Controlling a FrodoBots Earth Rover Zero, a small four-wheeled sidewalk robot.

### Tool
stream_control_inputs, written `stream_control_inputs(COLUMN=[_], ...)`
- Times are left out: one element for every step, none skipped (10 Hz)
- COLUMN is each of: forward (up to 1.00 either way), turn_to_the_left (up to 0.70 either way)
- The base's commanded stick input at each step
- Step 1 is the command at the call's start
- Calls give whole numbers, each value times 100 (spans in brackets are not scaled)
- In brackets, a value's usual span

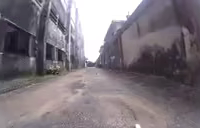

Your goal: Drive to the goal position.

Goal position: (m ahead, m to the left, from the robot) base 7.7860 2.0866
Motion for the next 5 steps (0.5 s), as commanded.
stream_control_inputs(forward=[30, 30, 30, 30, 30], turn_to_the_left=[0, 0, 0, 0, 0])
